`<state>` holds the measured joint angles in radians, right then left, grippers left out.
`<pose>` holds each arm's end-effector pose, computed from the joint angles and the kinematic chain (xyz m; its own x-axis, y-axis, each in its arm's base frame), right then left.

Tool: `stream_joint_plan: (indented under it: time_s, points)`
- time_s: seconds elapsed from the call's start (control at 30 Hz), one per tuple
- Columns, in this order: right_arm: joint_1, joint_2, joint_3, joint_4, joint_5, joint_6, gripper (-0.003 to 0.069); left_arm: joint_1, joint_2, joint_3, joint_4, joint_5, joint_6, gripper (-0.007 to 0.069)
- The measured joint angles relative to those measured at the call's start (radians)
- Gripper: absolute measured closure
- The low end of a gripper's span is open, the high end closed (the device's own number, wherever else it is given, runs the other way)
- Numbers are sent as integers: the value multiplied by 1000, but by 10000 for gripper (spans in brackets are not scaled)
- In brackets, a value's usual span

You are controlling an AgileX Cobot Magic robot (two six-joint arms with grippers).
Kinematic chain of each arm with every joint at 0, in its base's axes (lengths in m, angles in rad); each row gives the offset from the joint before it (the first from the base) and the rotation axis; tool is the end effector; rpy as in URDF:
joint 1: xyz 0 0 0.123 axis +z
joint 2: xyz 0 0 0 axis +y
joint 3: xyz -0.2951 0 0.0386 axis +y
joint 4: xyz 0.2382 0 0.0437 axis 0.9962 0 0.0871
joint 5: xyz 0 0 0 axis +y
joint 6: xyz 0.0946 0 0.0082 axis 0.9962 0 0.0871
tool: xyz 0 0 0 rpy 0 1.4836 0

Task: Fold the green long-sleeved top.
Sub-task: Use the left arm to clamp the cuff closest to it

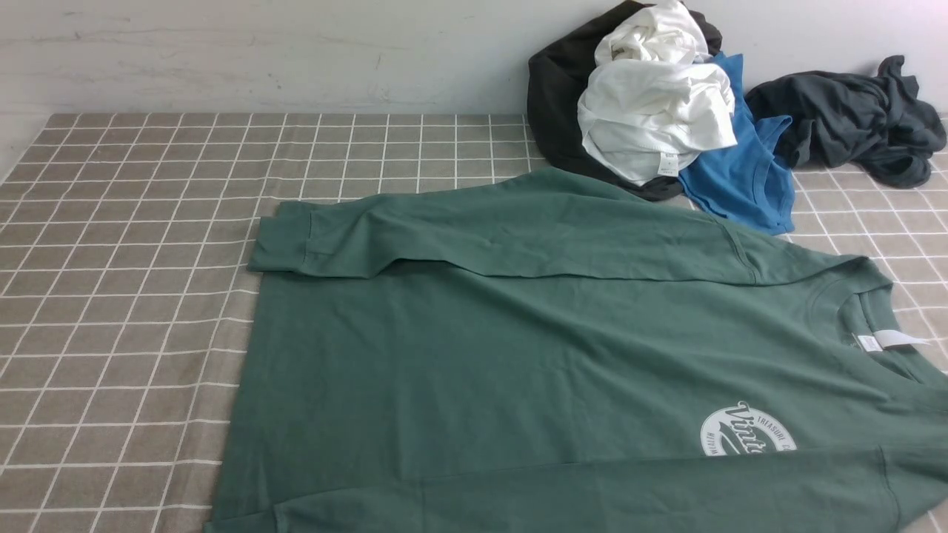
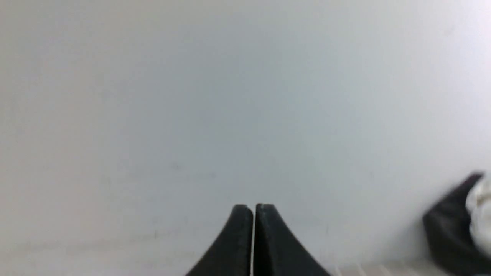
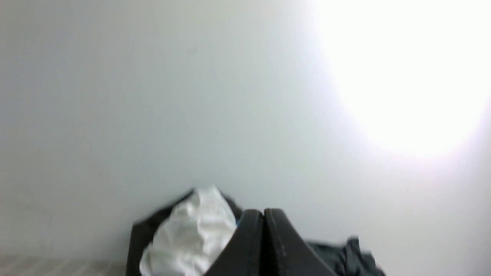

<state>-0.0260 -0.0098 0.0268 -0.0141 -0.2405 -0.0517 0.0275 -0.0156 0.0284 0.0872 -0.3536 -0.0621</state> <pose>0.0339 -0.0006 0.2273 0.3035 -0.0733 -0.9500 0.0427 0.9971 -0.0632 0.0296 -0.0020 0.2369 0.4137 0.0311 -0.9099 -0.0082 0.9995 0.0304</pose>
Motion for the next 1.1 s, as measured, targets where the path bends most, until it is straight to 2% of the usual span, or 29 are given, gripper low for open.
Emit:
stream_joint_plan:
  time_s: [0.07,0.1,0.13,0.17,0.27,0.33,0.37,0.43,0.5,0.6,0.67,0.7,0.83,0.9,0.93,0.97,1.07,1.1]
  points:
    - [0,0,0,26,-98,42,672,0,0,0,2,-167,-16,631]
    - [0,0,0,28,-111,52,672,0,0,0,2,-183,-19,631]
    - [0,0,0,43,-154,96,672,0,0,0,-2,-298,-45,631]
    - [0,0,0,49,-183,128,672,0,-1,-4,-6,-343,-61,631]
    - [0,0,-20,45,-229,185,672,0,3,-90,4,-300,-84,631]
    - [0,23,-105,20,-216,189,672,0,52,-265,46,-117,-82,631]
    - [0,32,-126,14,-213,189,672,0,52,-281,56,-73,-80,631]
    - [0,107,-272,-79,-133,164,672,0,165,-468,110,204,-79,631]
    - [0,174,-370,-167,-47,160,672,0,264,-588,125,393,-79,631]
    - [0,329,-516,-285,163,160,672,0,441,-671,117,621,-89,631]
    - [0,400,-544,-306,241,160,672,0,511,-677,94,696,-97,631]
    - [0,467,-558,-304,343,163,672,1,604,-678,47,794,-108,631]
    - [7,617,-559,-204,585,192,670,2,808,-678,-65,989,-121,631]
    - [34,695,-559,-116,716,187,670,2,914,-678,-121,1073,-120,631]
    - [42,709,-559,-100,726,183,670,2,934,-678,-131,1093,-118,631]
    - [70,756,-559,-46,800,152,670,2,1001,-678,-164,1133,-103,631]
    - [142,846,-559,46,868,77,669,2,1119,-678,-235,1179,-40,631]
    - [194,893,-560,85,869,34,669,2,1162,-679,-294,1196,16,631]
